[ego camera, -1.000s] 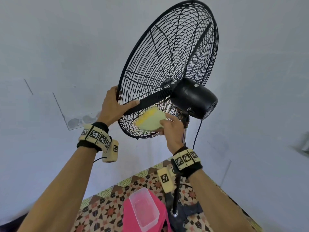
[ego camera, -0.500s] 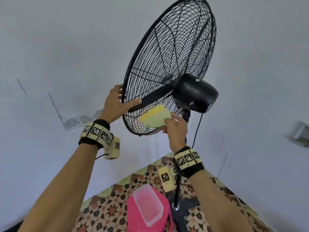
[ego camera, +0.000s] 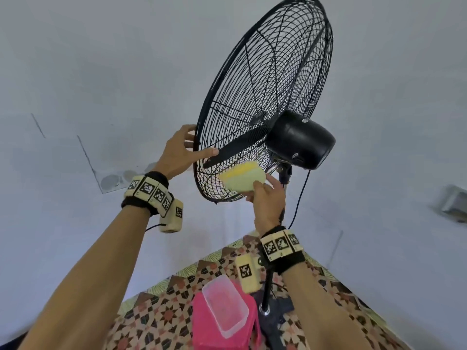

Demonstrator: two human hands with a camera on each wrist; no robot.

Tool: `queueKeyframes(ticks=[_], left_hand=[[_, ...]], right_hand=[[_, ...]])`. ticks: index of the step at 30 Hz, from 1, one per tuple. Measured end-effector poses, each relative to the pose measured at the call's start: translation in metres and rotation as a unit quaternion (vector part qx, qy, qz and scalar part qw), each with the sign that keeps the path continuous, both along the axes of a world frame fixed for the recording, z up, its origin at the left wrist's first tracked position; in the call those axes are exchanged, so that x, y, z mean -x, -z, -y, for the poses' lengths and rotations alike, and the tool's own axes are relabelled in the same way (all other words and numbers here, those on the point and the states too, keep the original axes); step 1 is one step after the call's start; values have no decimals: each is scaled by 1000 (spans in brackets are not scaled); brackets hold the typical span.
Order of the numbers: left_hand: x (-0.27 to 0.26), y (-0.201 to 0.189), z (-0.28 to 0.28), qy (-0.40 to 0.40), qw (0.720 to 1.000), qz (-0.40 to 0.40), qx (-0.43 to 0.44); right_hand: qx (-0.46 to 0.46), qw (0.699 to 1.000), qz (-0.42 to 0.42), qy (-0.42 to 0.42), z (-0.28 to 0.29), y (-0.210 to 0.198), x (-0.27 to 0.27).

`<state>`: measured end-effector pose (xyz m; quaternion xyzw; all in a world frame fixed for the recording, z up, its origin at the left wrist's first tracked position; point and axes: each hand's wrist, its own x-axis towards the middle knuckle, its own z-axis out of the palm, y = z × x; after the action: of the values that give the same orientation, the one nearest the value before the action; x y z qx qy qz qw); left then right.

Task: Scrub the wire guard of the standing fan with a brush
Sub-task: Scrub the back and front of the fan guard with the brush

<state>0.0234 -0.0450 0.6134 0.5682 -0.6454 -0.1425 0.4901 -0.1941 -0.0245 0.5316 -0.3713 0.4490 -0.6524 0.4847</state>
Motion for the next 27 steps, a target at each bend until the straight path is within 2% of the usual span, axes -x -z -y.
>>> queueKeyframes(ticks=[6, 8, 11, 14, 17, 20, 24, 27], left_hand=[[-12, -5, -3, 40, 999, -4, -23], [-14, -6, -5, 62, 998, -5, -31], [-18, -5, -7, 77, 996, -3, -34], [-21, -6, -6, 78, 996, -3, -34], [-25, -6, -3, 77, 996, 1, -40], [-24, -8, -1, 79, 996, 20, -42], [-27, -11, 0, 81, 995, 38, -51], [-32, -18, 1, 81, 992, 71, -70]], right_hand=[[30, 990, -80, -115, -28, 10, -20], [36, 992, -77, -92, -30, 16, -16], [15, 1000, -23, -8, -15, 13, -10], [14, 1000, -3, -7, -14, 9, -16], [22, 997, 6, -73, -32, 13, -30], [-7, 990, 79, -115, -42, 17, -37], [-83, 948, 147, -270, -41, 4, -51], [-101, 932, 186, -293, -43, -2, -63]])
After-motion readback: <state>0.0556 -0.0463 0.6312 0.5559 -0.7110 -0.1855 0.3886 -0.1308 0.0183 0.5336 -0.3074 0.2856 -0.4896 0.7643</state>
